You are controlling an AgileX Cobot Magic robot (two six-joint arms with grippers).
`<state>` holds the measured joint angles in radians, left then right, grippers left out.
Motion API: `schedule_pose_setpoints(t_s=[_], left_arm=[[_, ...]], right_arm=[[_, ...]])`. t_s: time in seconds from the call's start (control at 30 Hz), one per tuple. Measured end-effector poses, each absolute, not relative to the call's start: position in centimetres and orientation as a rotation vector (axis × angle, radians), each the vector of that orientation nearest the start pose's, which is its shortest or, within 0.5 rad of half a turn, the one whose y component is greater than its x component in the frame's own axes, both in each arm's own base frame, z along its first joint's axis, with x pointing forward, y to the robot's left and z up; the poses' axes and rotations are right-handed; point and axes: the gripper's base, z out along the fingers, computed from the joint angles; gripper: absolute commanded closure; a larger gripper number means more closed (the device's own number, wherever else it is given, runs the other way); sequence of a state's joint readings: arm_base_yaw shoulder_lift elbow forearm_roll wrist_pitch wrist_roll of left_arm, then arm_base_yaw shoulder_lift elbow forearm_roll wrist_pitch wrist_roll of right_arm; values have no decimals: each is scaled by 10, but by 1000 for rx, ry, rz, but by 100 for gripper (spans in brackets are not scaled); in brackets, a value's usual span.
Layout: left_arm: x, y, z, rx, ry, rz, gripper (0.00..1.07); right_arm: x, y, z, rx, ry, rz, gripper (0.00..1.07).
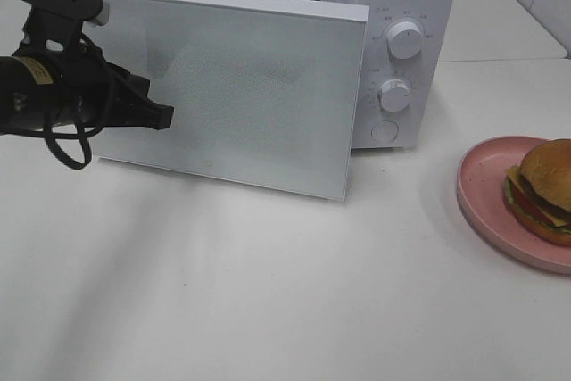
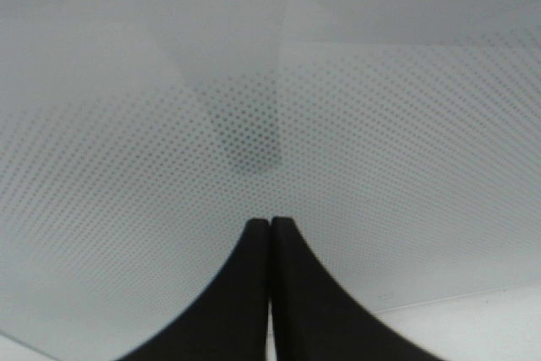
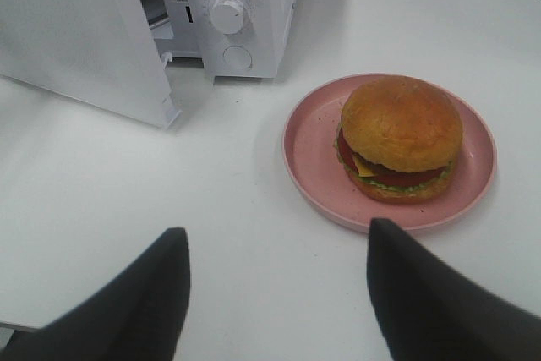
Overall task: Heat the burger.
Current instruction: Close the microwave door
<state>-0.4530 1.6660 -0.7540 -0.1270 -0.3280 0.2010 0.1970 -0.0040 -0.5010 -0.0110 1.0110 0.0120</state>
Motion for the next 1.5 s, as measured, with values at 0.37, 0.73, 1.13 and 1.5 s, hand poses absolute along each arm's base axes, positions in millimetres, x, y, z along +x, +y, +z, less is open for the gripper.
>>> schedule_pose_setpoints(t_s=[0.37, 0.73, 1.13, 1.5], left_arm=[[328, -174, 185, 563, 1973, -218, 106], [352, -237, 168, 733, 2037, -270, 106], [367, -295, 179, 665, 2137, -430, 106], [354, -326, 210, 1063, 2090, -264, 106]], right_arm=[[-3, -2, 282, -184, 1983, 122, 50], [-3, -2, 282, -184, 1983, 122, 50], [-3, -2, 282, -184, 1983, 122, 50], [-3, -2, 282, -184, 1983, 122, 50]])
